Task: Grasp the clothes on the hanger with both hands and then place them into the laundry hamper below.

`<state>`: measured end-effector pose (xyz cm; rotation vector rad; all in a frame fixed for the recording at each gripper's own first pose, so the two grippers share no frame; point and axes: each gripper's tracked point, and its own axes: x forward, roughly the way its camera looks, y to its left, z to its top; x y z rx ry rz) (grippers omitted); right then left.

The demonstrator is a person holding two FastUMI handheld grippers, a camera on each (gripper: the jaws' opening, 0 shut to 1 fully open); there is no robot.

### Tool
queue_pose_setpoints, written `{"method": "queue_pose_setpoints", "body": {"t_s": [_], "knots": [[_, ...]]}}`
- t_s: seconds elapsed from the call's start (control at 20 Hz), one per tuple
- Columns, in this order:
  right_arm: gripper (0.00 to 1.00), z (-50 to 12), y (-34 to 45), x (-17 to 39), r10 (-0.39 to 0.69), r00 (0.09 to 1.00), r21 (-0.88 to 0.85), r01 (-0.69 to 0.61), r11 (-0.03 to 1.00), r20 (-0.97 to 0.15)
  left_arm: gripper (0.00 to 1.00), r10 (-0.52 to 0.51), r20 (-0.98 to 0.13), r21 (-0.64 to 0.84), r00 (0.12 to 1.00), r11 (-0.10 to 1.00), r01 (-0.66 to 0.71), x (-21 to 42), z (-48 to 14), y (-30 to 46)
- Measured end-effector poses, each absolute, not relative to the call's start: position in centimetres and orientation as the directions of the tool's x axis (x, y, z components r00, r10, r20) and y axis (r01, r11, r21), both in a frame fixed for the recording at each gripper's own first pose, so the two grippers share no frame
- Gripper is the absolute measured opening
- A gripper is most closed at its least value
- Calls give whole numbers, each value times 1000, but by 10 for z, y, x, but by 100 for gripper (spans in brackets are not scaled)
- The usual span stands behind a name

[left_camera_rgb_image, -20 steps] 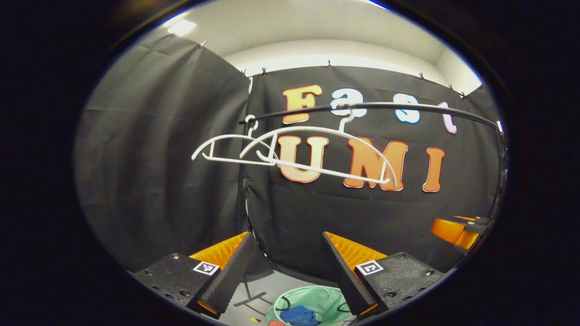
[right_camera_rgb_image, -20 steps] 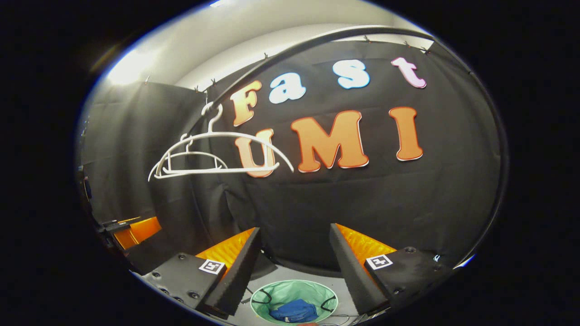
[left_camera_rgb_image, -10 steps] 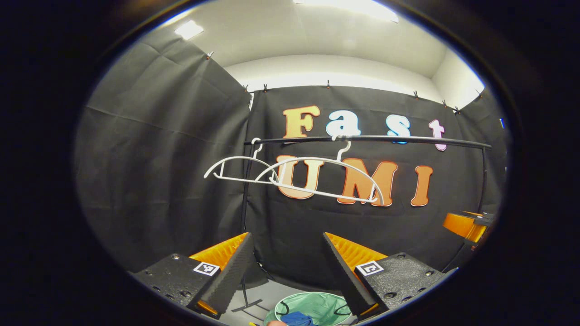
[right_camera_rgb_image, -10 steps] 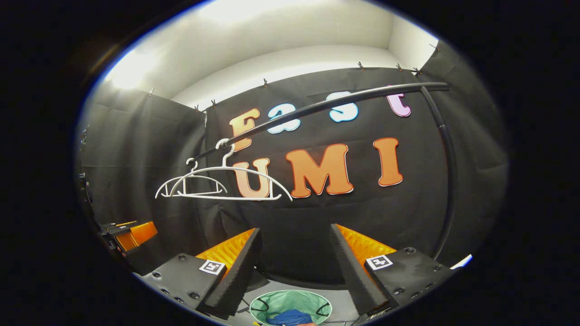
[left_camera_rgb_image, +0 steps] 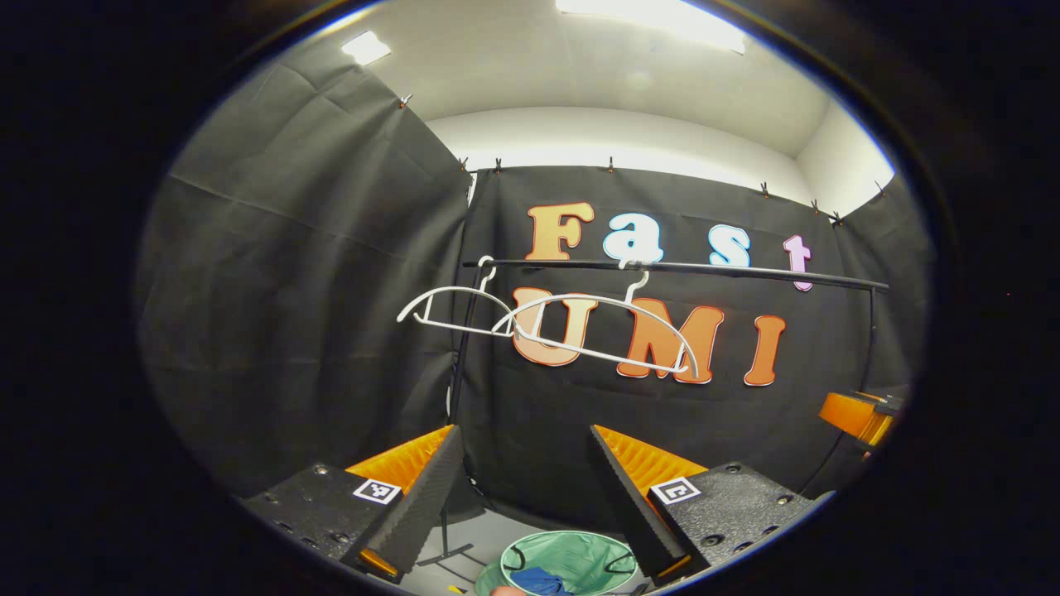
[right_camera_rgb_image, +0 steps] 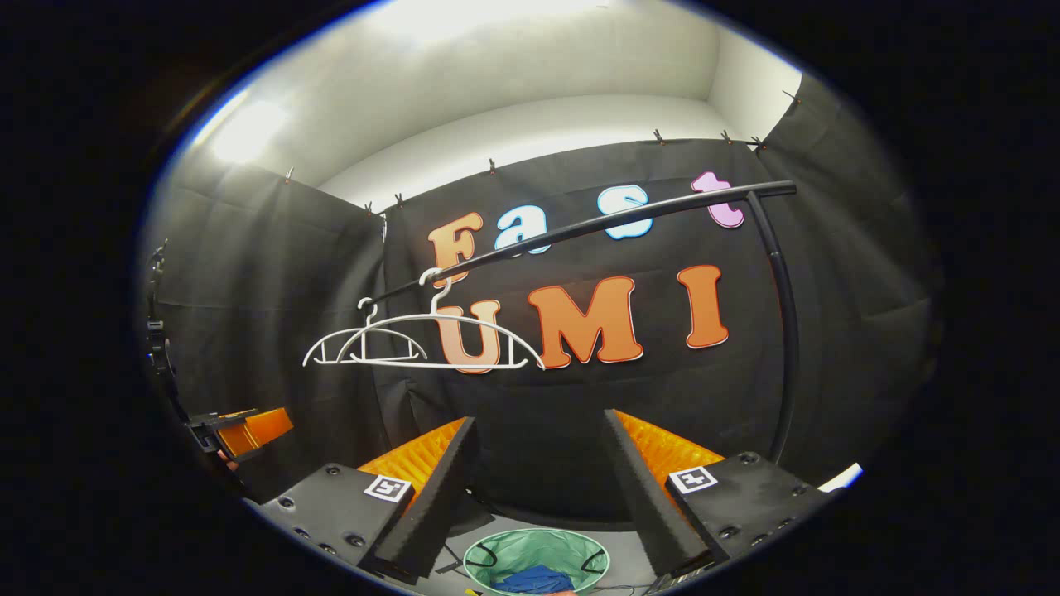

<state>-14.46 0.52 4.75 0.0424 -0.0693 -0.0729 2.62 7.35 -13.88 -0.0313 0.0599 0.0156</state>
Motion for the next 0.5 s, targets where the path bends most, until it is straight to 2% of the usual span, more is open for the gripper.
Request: {"method": "queue_pose_setpoints", "body": {"t_s": [0.5], "knots": [[98,41,10,-138,-77,996,56,74,996,54,92,-11,-58,-14,998,1000,10,22,-140,73]]}}
